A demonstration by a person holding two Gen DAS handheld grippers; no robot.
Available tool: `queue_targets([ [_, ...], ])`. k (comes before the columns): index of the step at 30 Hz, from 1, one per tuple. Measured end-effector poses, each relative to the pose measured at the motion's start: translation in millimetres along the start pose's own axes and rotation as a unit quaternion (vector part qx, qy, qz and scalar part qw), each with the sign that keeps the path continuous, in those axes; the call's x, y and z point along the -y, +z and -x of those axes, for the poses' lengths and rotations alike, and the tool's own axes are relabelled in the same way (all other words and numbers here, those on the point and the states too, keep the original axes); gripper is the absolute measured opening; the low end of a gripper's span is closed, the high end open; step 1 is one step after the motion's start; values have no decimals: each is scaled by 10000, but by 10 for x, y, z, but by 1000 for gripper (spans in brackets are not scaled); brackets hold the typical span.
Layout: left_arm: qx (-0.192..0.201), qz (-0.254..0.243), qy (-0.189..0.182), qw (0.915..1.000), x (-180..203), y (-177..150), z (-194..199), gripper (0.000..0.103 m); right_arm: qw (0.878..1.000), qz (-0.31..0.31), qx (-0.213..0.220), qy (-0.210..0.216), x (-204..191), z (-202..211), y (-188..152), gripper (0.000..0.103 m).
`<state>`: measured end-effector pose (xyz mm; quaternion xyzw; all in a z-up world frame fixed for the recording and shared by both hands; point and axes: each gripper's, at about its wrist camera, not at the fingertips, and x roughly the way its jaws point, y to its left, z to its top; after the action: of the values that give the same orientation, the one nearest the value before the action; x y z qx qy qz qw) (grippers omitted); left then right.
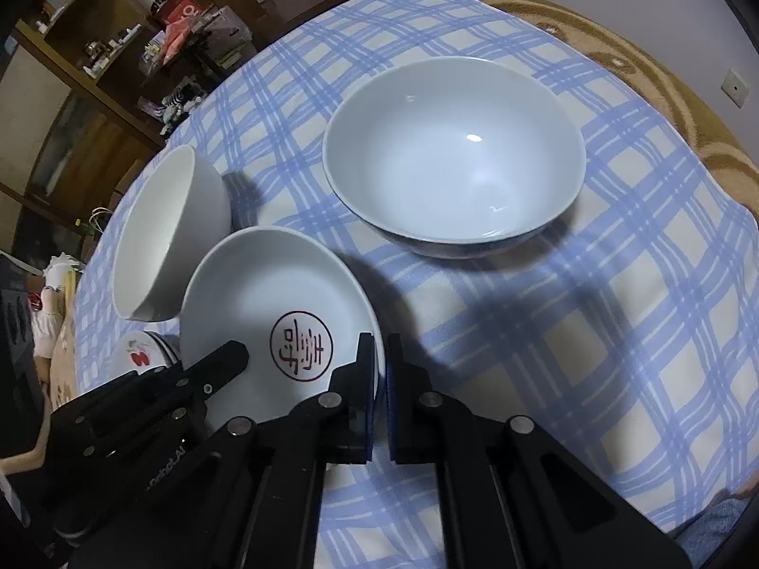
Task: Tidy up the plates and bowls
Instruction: 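Close both grippers on the rim of the red-print bowl, then lift the red-print bowl with both grippers and carry it over the white bowl stack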
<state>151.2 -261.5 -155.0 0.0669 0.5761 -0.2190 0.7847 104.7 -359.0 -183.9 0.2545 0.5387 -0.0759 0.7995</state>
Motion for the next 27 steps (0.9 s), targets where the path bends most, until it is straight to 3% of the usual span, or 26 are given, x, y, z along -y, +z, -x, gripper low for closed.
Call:
queue_targets([
  [27,-179,195,-262,9993,-95,-14,35,12,9996,-176,181,-110,-73,86,-35,5],
])
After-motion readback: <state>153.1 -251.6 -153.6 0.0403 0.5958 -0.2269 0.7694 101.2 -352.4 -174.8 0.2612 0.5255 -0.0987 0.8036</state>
